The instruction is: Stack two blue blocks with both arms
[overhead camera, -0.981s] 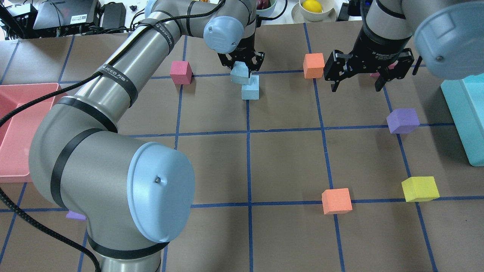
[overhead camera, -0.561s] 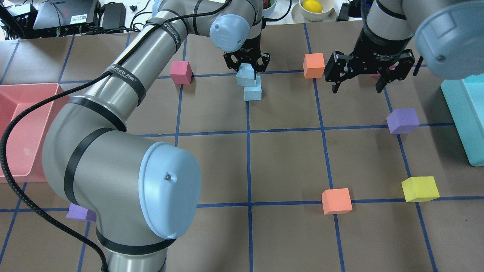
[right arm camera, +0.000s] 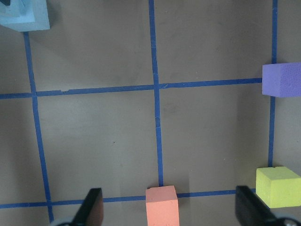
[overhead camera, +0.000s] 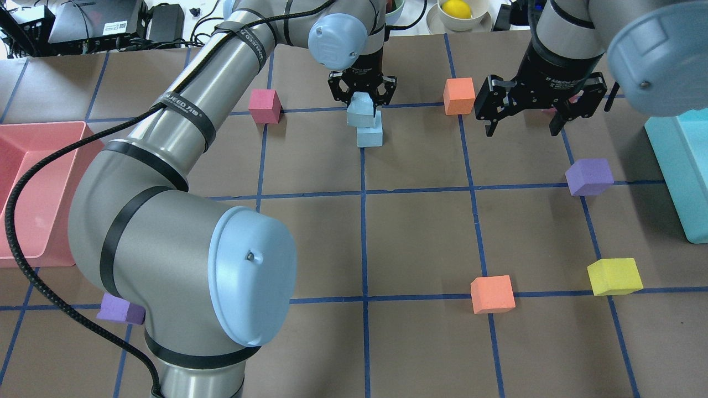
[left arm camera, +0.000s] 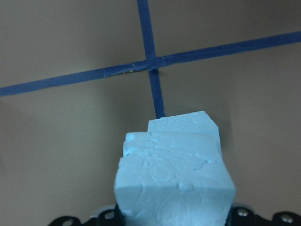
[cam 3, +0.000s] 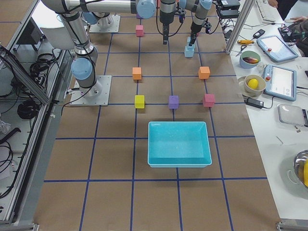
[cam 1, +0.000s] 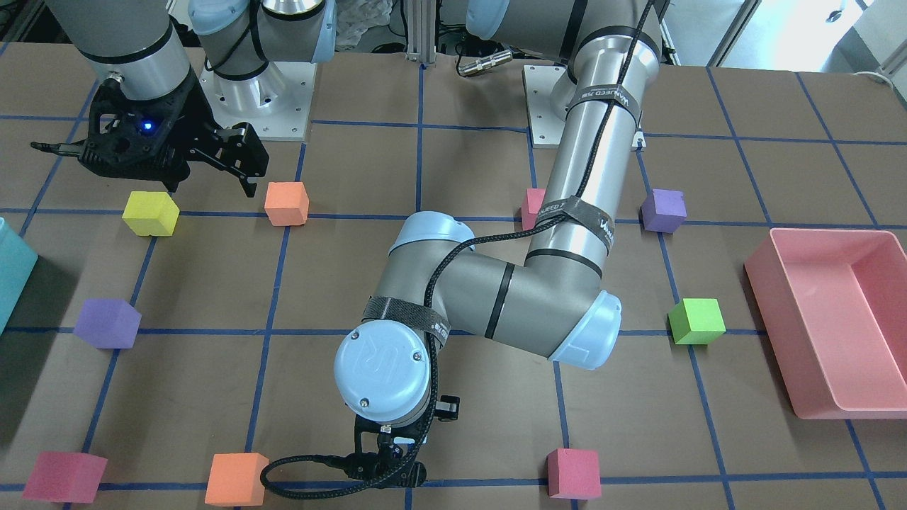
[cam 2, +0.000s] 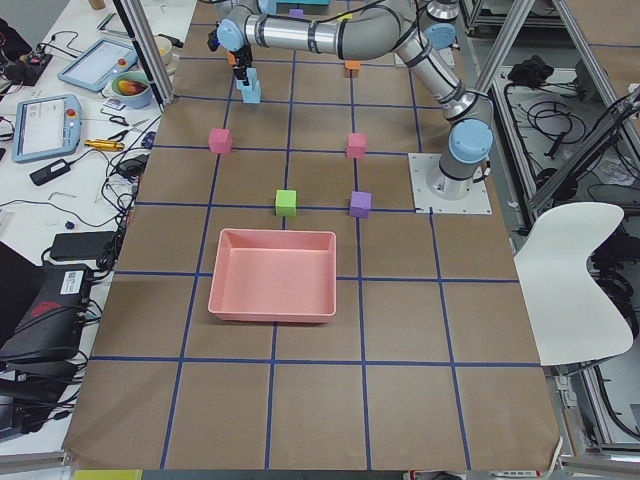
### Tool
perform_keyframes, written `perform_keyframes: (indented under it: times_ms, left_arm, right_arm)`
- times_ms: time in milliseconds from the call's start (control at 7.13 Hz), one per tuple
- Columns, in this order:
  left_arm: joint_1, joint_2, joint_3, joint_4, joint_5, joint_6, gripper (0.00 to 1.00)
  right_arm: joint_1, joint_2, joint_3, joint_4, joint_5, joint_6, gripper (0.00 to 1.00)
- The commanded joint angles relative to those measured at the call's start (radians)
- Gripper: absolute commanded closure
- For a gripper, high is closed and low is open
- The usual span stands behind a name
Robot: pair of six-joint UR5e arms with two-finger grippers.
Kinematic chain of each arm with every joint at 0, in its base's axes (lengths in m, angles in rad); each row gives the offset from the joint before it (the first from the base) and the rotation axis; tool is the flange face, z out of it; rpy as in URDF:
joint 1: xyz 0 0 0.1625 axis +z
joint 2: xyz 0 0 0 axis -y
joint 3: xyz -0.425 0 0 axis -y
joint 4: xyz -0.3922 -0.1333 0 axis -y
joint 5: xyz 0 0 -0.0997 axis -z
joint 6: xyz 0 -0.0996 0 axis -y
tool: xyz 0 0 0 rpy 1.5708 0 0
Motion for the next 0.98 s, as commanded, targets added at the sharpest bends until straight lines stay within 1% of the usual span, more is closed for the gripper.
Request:
perform_keyframes:
  times_ms: [0, 280, 421, 561, 701, 841]
  left_arm:
    - [0.000, -0.009, 0.016, -0.002, -0.019, -0.085, 0.53]
    - [0.000, -0.023, 0.028, -0.002, -0.021, -0.103, 0.53]
    - [0.000, -0.032, 0.028, 0.009, -0.068, -0.115, 0.53]
    - [0.000, -0.043, 0.030, 0.015, -0.070, -0.128, 0.53]
    - [0.000, -0.043, 0.028, -0.006, -0.061, -0.126, 0.49]
    - [0.000, -0.041, 0.030, -0.029, -0.057, -0.126, 0.49]
  right_arm:
    - [0.001, 0.000, 0.000, 0.000, -0.003, 0.000, 0.00]
    - [-0.001, 0.000, 0.000, 0.000, -0.006, 0.000, 0.00]
    - [0.001, 0.000, 0.000, 0.000, -0.009, 0.000, 0.00]
    - [-0.001, -0.003, 0.000, 0.000, -0.009, 0.001, 0.00]
    - [0.001, -0.003, 0.000, 0.000, -0.008, 0.000, 0.00]
    - [-0.001, -0.003, 0.000, -0.002, -0.006, 0.001, 0.00]
